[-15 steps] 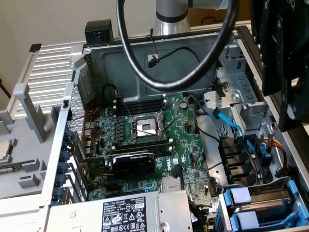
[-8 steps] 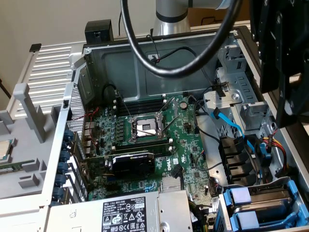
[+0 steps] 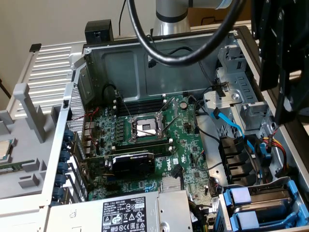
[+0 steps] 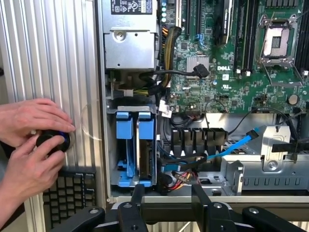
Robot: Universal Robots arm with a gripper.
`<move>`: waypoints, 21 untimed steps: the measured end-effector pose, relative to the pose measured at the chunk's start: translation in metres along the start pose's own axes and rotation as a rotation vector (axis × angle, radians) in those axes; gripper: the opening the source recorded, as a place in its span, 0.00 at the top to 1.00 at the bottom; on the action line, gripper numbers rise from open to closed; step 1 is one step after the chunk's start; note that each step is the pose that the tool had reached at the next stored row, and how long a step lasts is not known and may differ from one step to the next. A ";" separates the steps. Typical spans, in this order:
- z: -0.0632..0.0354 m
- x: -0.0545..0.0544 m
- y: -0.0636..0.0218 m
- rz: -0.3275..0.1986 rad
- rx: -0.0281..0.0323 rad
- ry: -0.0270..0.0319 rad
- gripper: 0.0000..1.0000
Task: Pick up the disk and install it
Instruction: 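Insert the first disk wire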
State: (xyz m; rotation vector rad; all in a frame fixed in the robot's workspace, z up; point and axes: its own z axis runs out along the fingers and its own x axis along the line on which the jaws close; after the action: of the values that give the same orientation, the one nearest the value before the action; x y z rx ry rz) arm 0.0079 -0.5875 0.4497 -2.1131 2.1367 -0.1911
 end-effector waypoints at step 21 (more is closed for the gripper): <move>0.0038 -0.007 -0.0081 0.101 -0.0317 0.0176 0.49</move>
State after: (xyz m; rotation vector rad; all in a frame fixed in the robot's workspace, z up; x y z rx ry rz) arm 0.0166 -0.5810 0.4474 -2.0211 2.2642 -0.1671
